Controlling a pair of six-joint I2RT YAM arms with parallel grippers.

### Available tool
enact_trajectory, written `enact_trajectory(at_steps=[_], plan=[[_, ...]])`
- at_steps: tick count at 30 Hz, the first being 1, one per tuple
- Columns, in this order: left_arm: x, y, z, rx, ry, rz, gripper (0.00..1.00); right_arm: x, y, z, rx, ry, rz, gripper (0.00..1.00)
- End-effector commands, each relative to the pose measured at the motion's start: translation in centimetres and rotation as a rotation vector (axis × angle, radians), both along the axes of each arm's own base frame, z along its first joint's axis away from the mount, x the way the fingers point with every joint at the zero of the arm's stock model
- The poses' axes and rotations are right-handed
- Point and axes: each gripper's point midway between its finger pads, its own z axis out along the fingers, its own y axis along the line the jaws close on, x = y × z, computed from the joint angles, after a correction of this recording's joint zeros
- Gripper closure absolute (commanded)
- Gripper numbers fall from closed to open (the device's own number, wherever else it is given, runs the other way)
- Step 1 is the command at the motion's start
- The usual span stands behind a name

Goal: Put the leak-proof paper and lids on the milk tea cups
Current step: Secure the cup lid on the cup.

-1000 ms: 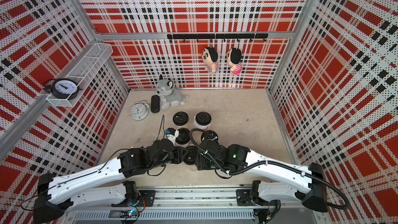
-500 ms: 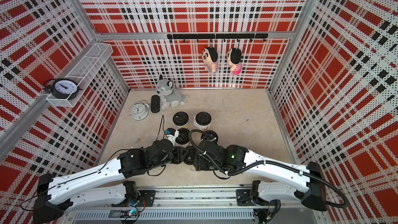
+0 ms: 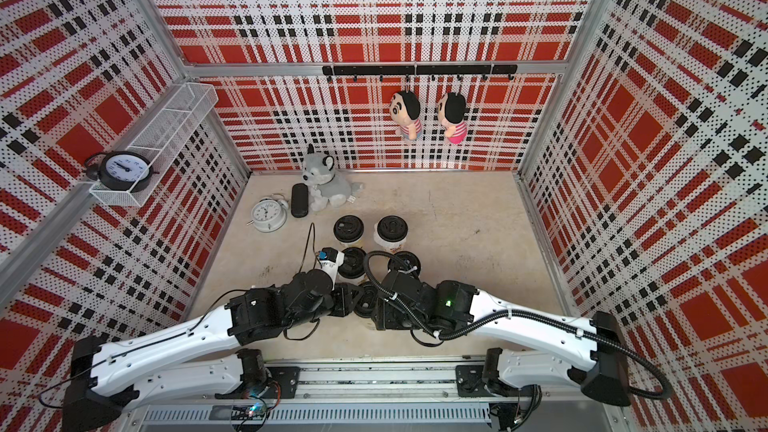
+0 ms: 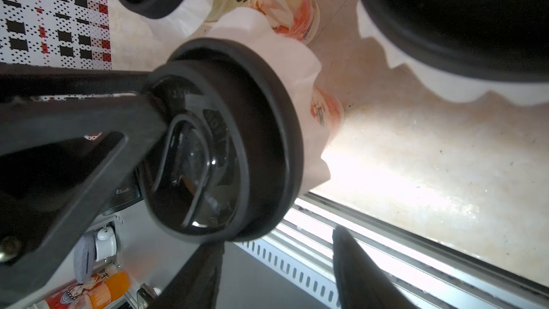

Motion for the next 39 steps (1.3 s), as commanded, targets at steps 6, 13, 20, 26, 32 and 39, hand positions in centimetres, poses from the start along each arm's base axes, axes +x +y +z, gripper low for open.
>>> enact_trajectory(at_steps=[6, 13, 20, 26, 32, 39], plan=[[-2.4, 3.4, -5.2, 0.249, 0.139, -0.039, 0.63, 3.1, -3.6, 2.8, -0.188, -0.161, -0.037, 0.36], [-1.1, 2.8, -3.0, 0.25, 0.098, -0.032, 0.6, 4.5, -3.9, 5.8, -0.117, -0.221, -0.054, 0.35], [0.1, 1.2, -0.5, 0.235, 0.046, -0.049, 0.52, 4.6, -4.4, 5.6, -0.109, -0.222, -0.065, 0.35], [1.4, 0.2, 2.3, 0.229, -0.016, -0.051, 0.46, 4.7, -4.9, 5.7, -0.096, -0.228, -0.083, 0.35], [2.3, 0.0, 5.0, 0.212, -0.069, -0.034, 0.4, 5.1, -5.0, 6.1, -0.089, -0.246, -0.088, 0.35], [2.9, 1.0, 6.0, 0.213, -0.086, -0.003, 0.4, 5.8, -5.2, 6.6, -0.093, -0.27, -0.092, 0.34]])
